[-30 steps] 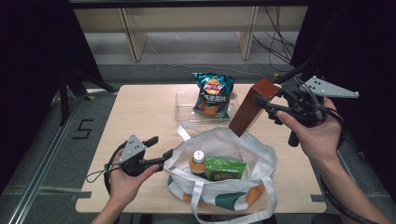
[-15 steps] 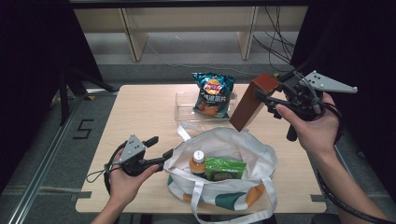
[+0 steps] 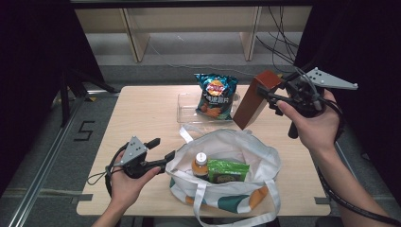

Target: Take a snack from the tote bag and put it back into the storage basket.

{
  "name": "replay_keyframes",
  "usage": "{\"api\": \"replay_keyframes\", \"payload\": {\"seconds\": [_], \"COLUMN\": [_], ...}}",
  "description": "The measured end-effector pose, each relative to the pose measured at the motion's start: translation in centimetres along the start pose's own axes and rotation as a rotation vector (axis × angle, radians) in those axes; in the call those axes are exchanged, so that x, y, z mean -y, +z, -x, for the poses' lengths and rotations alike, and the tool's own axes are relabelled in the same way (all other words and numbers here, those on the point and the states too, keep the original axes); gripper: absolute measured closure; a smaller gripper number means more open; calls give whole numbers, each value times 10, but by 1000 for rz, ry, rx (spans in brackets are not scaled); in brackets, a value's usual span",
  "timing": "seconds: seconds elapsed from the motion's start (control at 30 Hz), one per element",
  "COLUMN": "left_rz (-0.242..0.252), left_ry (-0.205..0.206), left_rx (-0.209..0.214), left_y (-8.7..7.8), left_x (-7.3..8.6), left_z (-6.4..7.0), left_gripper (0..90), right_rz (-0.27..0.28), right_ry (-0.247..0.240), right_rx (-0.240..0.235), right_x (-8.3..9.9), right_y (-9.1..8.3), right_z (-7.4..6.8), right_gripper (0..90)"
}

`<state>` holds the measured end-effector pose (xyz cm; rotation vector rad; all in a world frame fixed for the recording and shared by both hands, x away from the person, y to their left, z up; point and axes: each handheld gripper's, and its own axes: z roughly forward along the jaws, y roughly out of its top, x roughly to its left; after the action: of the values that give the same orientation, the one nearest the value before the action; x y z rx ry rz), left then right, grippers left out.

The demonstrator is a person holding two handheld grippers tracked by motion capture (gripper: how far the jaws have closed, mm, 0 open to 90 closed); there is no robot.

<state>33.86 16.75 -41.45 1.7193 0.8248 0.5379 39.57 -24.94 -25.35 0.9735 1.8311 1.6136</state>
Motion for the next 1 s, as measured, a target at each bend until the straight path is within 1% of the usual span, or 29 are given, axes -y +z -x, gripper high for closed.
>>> {"api": "replay_keyframes", "payload": {"seconds": [0.07,0.1,0.13,0.17,0.2,0.23,0.27,0.3,0.33,0.37,0.4,0.47,0.53,0.6,0.63,0.67,0.7,0.73,0.8,0.87,0.9,1.0], "left_rz": [1,1,1,2,2,2,1,1,2,2,2,1,1,2,3,3,9,1,1,2,2,1], "left_ry": [-1,-1,0,0,0,0,2,1,0,0,0,0,-1,-1,0,0,-2,1,0,0,-1,-2], "left_rx": [0,0,0,0,1,1,1,2,1,0,0,0,1,0,0,-1,8,-2,-1,0,1,0], "left_y": [0,0,0,0,0,0,0,0,0,0,0,0,0,0,0,0,0,0,0,0,0,0], "left_x": [0,0,0,-1,-1,0,0,0,0,0,0,0,0,0,0,-1,0,0,0,0,0,0], "left_z": [0,0,0,0,0,1,1,1,0,0,0,0,0,0,0,0,0,0,0,0,0,0], "left_gripper": [291,291,291,291,291,291,291,291,291,291,291,291,291,291,291,291,291,291,291,291,291,291], "right_rz": [3,5,3,10,9,13,10,13,4,12,16,14,12,8,7,0,1,5,9,-1,-2,-5], "right_ry": [8,1,8,-7,0,-17,-4,-10,-3,-13,-3,-8,6,7,-2,5,6,4,7,6,24,34], "right_rx": [10,14,13,17,10,11,21,23,22,21,40,38,43,51,54,58,59,69,76,83,92,100], "right_x": [0,-1,-1,-1,-1,-2,-2,-2,-2,-2,-2,-2,-1,-1,0,0,0,1,2,3,3,5], "right_y": [1,2,3,4,4,5,6,6,7,8,9,11,14,16,18,18,19,21,23,26,27,31], "right_z": [0,0,0,1,0,1,0,0,0,0,0,1,0,1,2,2,2,3,5,6,5,6], "right_gripper": [392,393,392,392,393,392,392,393,392,392,392,392,392,392,392,392,393,392,392,392,392,392]}}
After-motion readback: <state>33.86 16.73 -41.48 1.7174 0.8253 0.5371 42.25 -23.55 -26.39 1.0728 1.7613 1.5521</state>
